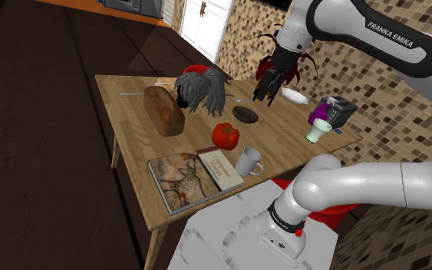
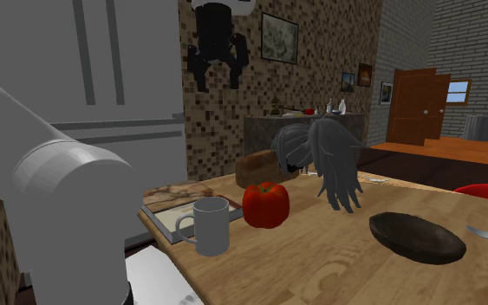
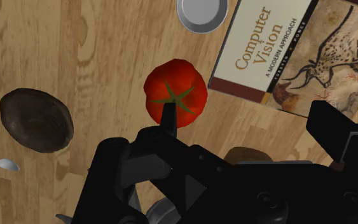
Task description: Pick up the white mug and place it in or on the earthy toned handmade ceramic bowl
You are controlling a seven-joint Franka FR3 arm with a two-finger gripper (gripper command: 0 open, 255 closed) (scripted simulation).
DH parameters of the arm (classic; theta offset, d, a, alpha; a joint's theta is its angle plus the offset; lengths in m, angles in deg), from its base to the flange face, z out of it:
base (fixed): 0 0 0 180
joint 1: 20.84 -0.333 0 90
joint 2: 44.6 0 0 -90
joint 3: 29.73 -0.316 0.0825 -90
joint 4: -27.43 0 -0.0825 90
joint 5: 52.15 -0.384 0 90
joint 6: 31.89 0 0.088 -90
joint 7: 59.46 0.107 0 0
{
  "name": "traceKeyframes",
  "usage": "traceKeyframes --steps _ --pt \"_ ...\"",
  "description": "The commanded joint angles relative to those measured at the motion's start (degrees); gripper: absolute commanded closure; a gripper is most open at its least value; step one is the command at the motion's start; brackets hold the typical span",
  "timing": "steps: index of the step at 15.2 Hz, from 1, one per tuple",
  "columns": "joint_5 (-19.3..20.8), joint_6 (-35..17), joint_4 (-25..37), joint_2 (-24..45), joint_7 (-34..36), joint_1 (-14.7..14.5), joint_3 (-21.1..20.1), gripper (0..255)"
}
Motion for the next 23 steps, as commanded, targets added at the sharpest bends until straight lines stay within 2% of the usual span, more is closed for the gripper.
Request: traceKeyframes --steps 1,11,18,23 --pt "0.00 0.00 0.00 0.00 0.00 0.00 0.00 0" --pt "2.14 -12.50 -21.88 -7.71 -0.23 3.12 4.18 0" --pt "4.88 -22.19 -35.24 -10.17 -0.81 6.69 7.87 0" --pt "5.79 -26.55 -39.22 -9.60 -0.95 7.60 8.83 0"
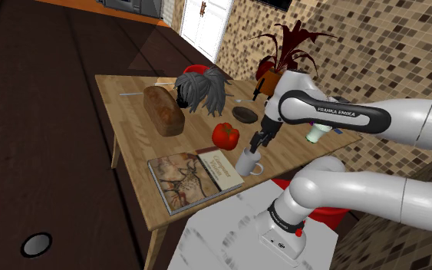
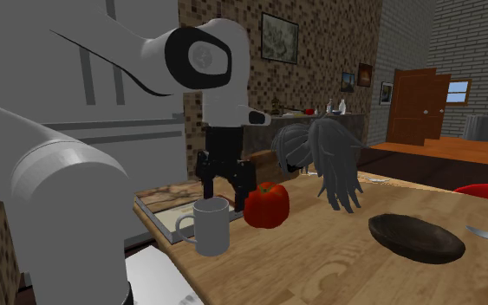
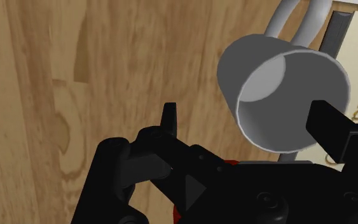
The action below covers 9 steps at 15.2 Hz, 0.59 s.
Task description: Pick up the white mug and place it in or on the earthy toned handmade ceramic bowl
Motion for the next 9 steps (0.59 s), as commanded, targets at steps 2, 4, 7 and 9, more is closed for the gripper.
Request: traceKeyframes --steps 2,4,7,9 --pt "0.40 -2.84 -2.03 0.79 0.01 0.24 0.35 0" --pt "0.75 -5.37 -3.69 1.68 0.02 0.43 0.63 0" --pt "0.75 -5.37 -3.69 1.68 0.02 0.43 0.63 0" --pt "0.75 -5.37 -3.69 1.68 0.02 0.43 0.63 0"
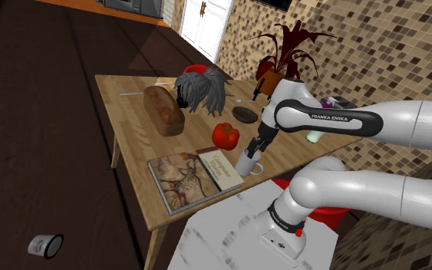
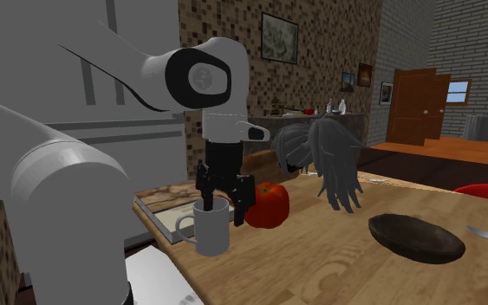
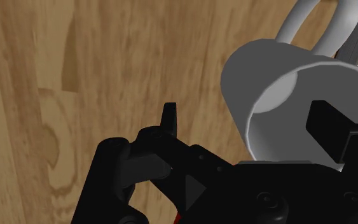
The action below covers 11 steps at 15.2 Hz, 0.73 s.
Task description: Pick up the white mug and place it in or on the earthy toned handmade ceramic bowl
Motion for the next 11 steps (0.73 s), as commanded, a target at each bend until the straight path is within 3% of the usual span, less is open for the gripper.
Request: traceKeyframes --steps 1,3,4,11 --pt "0.01 -0.04 -0.01 0.03 -0.01 0.01 0.01 0" --pt "0.01 -0.03 0.00 0.02 -0.01 0.01 0.01 0" --pt "0.01 -0.03 0.00 0.02 -0.01 0.01 0.01 255" --pt "0.01 -0.03 -0.01 0.02 -0.01 0.01 0.01 255"
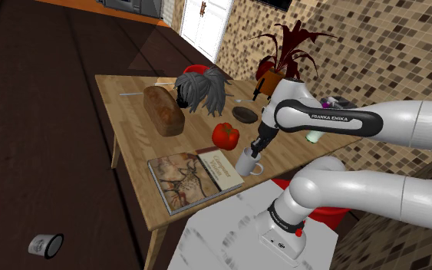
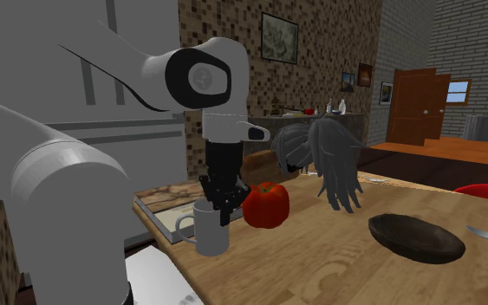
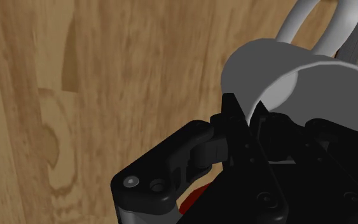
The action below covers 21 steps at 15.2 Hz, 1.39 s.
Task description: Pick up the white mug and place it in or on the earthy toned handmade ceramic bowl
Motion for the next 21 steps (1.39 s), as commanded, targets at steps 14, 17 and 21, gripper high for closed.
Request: traceKeyframes --steps 14,17,21 --pt "-1.46 11.26 7.89 -3.42 -0.08 -0.72 -1.27 255" --pt "-1.76 13.72 10.08 -3.70 -0.09 -0.88 -1.55 255" --pt "-2.14 16.85 13.11 -3.80 -0.12 -1.08 -1.90 255"
